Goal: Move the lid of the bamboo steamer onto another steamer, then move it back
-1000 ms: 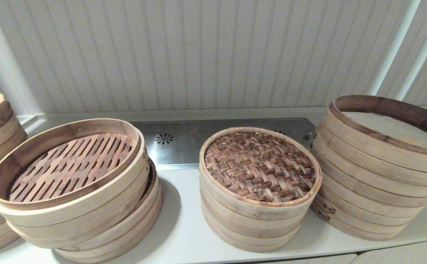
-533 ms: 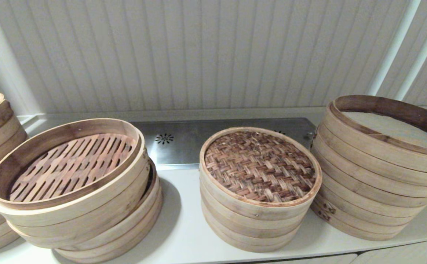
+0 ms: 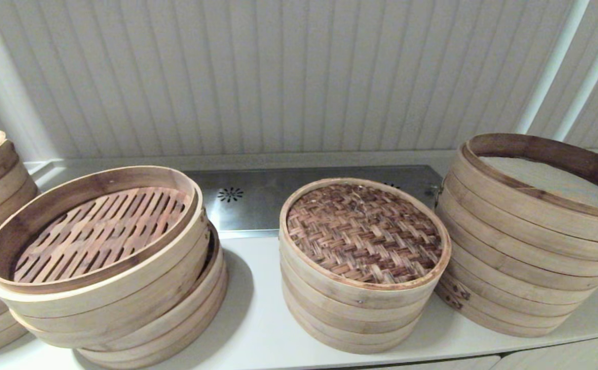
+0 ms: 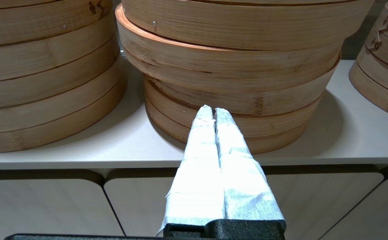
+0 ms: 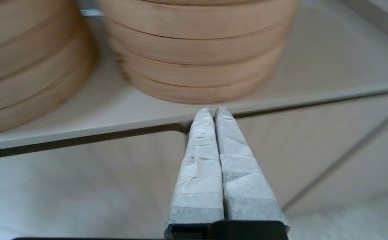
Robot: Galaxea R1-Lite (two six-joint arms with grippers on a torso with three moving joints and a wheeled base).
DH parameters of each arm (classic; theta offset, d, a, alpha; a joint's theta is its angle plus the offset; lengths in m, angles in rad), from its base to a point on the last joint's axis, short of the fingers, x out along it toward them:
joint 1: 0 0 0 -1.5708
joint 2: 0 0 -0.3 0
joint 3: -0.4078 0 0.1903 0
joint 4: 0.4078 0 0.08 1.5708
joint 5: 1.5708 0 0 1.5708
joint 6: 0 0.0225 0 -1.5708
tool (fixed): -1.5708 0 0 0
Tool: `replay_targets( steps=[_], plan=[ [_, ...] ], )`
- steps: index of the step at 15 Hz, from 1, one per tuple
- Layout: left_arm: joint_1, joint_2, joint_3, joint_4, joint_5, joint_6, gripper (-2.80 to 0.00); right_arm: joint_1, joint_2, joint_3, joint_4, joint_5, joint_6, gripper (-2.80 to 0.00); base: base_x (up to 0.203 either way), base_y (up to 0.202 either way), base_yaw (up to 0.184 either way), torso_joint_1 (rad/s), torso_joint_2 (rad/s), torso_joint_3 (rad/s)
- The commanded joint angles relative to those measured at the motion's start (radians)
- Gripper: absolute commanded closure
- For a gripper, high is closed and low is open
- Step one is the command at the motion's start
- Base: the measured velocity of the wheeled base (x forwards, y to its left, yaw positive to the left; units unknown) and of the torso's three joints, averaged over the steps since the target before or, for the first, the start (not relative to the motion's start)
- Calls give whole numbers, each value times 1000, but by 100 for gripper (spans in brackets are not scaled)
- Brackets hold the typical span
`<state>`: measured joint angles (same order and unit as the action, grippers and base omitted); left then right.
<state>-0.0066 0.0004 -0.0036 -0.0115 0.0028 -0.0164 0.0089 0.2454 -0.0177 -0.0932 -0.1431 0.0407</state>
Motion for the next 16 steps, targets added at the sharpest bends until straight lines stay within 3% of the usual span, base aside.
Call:
replay_targets(
  steps=[1, 6, 16],
  plan=[
    [0, 0, 0, -1, 0, 0, 0, -26, -39, 16, 6, 114, -1, 0, 0, 0, 0, 0, 0, 0],
    [0, 1, -1, -1, 0, 0, 0, -12, -228, 19, 65, 129, -16, 0, 0, 0, 0, 0, 0, 0],
    [0, 0, 1, 0, 0, 0, 0, -10, -242, 19, 101, 131, -37, 0, 0, 0, 0, 0, 0, 0]
  ],
)
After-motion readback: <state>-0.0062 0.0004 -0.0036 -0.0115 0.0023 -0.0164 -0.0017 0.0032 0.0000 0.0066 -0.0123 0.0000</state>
